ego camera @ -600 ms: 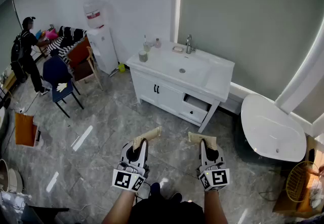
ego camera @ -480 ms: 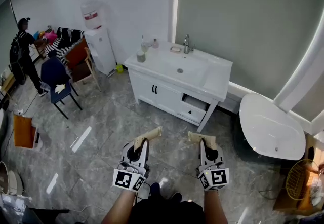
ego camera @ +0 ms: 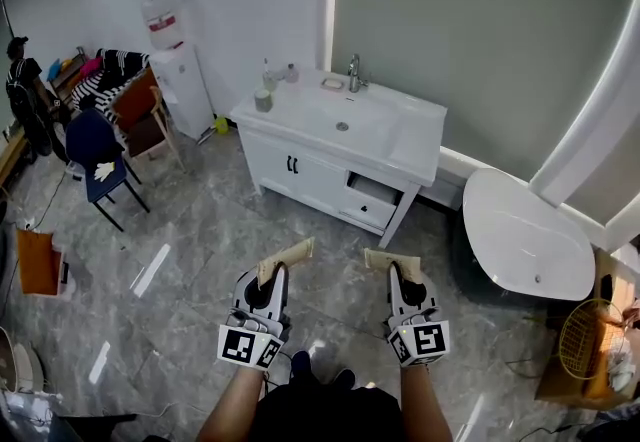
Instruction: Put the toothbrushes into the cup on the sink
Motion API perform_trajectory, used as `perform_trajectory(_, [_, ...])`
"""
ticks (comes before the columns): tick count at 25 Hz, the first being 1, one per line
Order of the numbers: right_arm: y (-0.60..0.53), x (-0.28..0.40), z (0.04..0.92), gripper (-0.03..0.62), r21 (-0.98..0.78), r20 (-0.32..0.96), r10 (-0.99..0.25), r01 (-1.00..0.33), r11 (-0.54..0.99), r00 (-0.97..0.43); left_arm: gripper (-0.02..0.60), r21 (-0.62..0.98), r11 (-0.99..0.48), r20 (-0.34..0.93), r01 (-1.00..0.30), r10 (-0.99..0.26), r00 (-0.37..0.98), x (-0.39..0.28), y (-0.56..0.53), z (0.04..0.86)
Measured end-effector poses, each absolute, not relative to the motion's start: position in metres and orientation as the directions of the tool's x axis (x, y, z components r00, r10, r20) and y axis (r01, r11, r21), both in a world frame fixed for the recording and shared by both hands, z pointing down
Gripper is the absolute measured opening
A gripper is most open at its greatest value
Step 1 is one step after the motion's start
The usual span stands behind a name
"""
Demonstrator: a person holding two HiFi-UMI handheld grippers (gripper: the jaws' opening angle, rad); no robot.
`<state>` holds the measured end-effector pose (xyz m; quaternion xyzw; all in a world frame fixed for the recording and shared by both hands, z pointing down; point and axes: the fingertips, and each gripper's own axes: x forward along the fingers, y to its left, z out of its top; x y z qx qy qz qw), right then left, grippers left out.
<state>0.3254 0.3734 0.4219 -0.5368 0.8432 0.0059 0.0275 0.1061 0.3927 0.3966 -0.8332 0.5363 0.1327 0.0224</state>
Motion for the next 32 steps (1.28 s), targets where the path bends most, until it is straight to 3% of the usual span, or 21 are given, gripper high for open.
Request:
perform_trajectory(20, [0.342, 0.268, 0.43, 0.049, -0.025, -0.043, -0.924, -0.924, 0.382, -0.381, 0.064, 0.118, -0.48, -0.264, -0.87, -0.859, 0.438, 0.045, 0.345, 0.403])
perform_trajectory(32, [0.268, 0.249, 0.44, 0.049, -0.023, -0.045, -0.915, -0.916, 0.401, -0.4, 0.064, 0.132, -0.463, -0.258, -0.876, -0.87, 0.421, 0.027, 0.276, 0.416])
